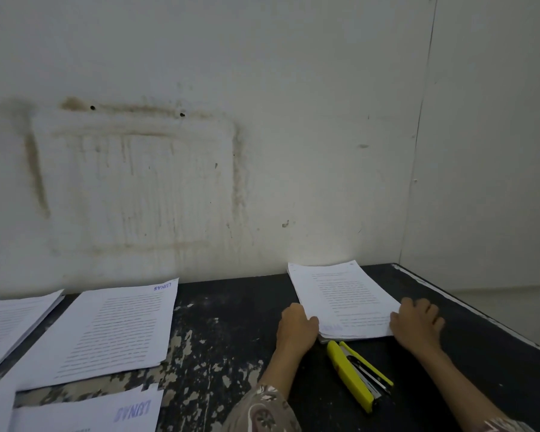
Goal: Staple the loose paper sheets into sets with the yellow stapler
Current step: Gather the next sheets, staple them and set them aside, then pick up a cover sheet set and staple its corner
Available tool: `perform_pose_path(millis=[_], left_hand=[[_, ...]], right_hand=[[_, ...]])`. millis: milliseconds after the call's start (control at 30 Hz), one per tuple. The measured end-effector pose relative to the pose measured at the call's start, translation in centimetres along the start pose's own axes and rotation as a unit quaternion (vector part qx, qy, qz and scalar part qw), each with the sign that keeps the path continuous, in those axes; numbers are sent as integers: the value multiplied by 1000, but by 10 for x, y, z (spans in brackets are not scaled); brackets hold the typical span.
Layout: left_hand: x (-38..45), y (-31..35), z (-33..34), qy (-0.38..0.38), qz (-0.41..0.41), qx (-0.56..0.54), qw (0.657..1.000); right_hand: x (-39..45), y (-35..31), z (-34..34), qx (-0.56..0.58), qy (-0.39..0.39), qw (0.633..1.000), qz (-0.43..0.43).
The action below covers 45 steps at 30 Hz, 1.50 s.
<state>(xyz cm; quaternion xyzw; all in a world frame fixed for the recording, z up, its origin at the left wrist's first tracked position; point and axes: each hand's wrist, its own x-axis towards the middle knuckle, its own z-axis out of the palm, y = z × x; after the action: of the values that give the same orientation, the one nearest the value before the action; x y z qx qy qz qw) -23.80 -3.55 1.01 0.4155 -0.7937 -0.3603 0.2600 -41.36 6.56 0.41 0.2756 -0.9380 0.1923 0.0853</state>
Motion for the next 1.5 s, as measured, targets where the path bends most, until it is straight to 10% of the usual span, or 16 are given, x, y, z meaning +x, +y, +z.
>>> perform_pose_path(millis=[533, 733, 1000, 1500], left_hand=[[-96, -33, -157, 56, 81, 48, 994], [-173, -79, -212, 63, 52, 81, 993], [-266, -146, -246, 32, -96, 355, 930], [-321, -191, -280, -62, -90, 324, 940]], right_hand=[[-139, -131, -50, 360, -105, 909, -180], [-220, -164, -39, 358, -258, 870, -219], [-278, -194, -16, 246, -238, 905, -253], [-297, -207, -17, 101, -252, 917, -292]])
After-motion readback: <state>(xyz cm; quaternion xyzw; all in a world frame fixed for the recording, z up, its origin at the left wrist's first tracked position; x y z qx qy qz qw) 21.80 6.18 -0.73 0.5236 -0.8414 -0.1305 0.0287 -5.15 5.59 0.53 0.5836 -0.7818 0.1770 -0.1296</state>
